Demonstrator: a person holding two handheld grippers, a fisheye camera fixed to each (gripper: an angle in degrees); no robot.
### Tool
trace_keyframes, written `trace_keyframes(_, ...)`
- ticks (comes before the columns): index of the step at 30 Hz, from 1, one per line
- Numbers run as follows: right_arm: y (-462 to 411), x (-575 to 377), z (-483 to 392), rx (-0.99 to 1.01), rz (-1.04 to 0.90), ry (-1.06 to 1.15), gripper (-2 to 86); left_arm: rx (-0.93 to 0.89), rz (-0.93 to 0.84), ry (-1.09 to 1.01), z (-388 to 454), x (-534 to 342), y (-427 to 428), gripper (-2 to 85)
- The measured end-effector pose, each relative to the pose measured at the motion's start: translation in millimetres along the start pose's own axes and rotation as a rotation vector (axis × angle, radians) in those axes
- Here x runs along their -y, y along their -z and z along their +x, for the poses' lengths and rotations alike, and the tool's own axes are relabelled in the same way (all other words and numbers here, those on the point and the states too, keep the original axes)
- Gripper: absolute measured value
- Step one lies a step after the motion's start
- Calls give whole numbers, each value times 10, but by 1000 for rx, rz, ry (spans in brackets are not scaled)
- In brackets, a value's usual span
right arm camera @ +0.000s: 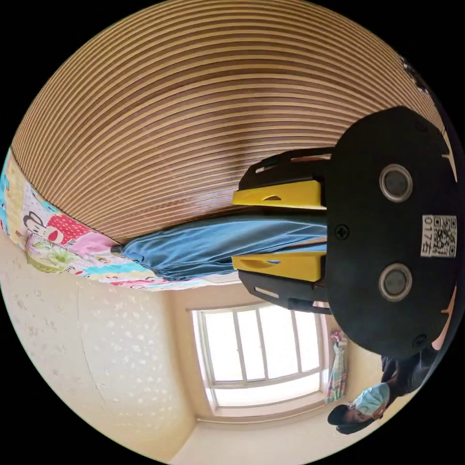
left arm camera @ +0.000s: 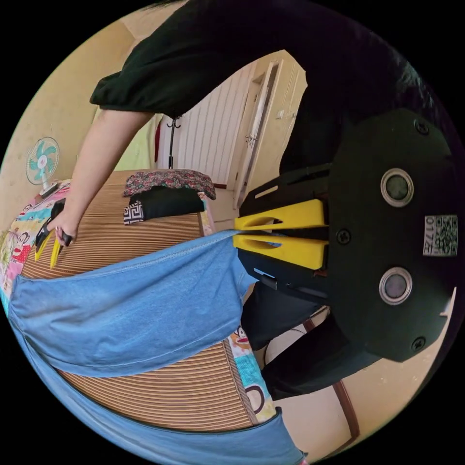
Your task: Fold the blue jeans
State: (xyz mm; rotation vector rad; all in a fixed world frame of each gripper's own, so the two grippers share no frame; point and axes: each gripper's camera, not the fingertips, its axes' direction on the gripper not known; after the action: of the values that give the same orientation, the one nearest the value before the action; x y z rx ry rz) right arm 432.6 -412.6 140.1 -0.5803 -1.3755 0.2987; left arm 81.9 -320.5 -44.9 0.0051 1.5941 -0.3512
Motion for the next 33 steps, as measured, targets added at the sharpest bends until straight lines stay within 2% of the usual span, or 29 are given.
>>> trace_keyframes(7, -569, 448, 8, 99, 211, -104, 65, -120, 90, 20, -140, -353, 313, -10)
trace_keyframes(9, -675, 509, -34, 156, 217, -122, 54, -156, 110, 26, -202, -448, 445, -9)
trace_keyframes(11, -752, 505, -183, 220, 258, -94, 35, -227, 151, 49, -353, -597, 681, -9)
trace_keyframes(15, -1118, 461, -780, 474, 292, 50, 23, -425, 253, 127, -779, -940, 1113, -9)
trace_keyframes(17, -1409, 450, -1119, 487, 249, 98, 21, -488, 327, 169, -1089, -1237, 1416, -9)
trace_keyframes(21, -2423, 389, -1765, 424, 146, 157, 25, -398, 403, 220, -1510, -1599, 1868, -8)
trace_keyframes(25, -3643, 275, -1762, 355, 7, 104, 48, -221, 460, 313, -2028, -1817, 2262, -3)
trace_keyframes(29, -4075, -90, -1568, 270, -61, 118, 78, 35, 404, 460, -2458, -1977, 2384, 35)
trace_keyframes(33, -4011, -1046, -1495, 68, -351, 346, 98, 152, 467, 558, -2500, -2216, 2452, 51)
